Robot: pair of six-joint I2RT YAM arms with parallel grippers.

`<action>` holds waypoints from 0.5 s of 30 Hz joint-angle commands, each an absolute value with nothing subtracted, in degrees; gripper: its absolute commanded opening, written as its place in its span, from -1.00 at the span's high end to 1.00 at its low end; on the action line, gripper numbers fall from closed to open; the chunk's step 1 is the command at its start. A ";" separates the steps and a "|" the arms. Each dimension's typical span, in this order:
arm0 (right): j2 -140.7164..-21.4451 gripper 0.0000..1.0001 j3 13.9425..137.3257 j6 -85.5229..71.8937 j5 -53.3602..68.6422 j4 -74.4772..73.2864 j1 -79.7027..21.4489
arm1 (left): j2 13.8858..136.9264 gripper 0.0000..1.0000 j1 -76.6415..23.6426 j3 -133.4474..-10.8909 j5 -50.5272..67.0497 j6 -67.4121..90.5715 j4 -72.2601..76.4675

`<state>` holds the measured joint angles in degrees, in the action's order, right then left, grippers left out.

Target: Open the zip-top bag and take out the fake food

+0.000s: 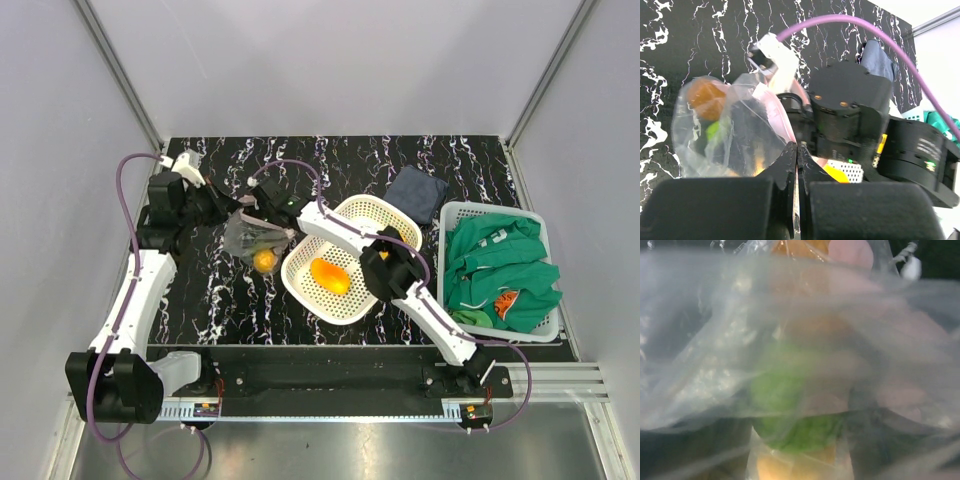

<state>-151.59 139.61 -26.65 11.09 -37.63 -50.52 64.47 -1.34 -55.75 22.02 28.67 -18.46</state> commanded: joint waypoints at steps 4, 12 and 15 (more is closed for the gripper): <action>-135.54 0.28 131.05 -21.10 1.68 -38.58 -50.63 | 62.75 1.00 -0.09 -59.24 21.71 27.16 -16.69; -127.54 0.27 128.76 -19.77 2.28 -38.58 -50.45 | 63.11 1.00 1.32 -61.26 22.59 26.72 -17.84; -125.17 0.27 128.93 -20.48 5.70 -38.50 -50.36 | 63.54 1.00 1.41 -62.14 23.29 26.81 -17.84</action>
<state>-131.44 128.92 -21.02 3.22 -39.86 -50.52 64.45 0.84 -58.83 22.26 27.86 -18.85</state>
